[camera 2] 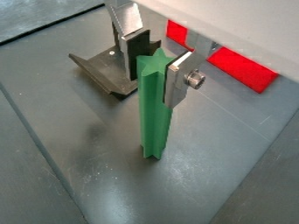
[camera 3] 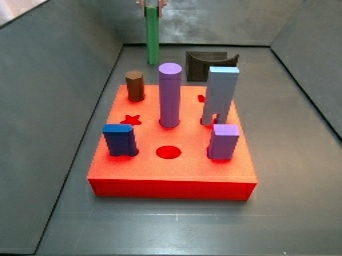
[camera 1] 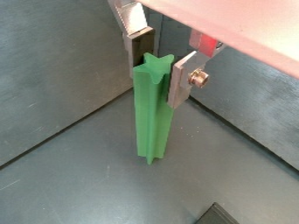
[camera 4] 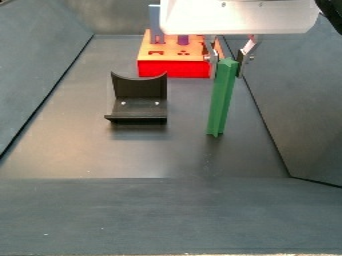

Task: Pick up the star object. Move up. Move to above the board. Insert the star object.
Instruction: Pick up the star object.

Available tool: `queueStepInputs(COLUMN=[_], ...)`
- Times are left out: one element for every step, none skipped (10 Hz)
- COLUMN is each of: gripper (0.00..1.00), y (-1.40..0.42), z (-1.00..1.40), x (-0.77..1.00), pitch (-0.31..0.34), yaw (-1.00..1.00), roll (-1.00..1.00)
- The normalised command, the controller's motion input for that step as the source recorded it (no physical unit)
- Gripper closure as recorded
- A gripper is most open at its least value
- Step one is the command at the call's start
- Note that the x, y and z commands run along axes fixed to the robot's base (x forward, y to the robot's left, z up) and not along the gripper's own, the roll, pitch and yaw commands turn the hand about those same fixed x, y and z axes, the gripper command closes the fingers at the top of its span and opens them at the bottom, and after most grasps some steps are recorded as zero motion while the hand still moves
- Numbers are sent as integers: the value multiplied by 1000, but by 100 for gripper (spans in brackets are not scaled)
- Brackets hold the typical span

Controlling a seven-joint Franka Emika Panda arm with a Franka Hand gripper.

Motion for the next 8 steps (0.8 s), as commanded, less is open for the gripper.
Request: queueStepInputs(gripper=[100, 100, 100, 100, 100, 100, 100, 100], y=[0, 0, 0, 0, 0, 0, 0, 0], z=[0, 0, 0, 0, 0, 0, 0, 0], x=[0, 0, 0, 0, 0, 0, 0, 0], pitch=[0, 0, 0, 0, 0, 0, 0, 0], yaw=[0, 0, 0, 0, 0, 0, 0, 0], roll=[0, 0, 0, 0, 0, 0, 0, 0])
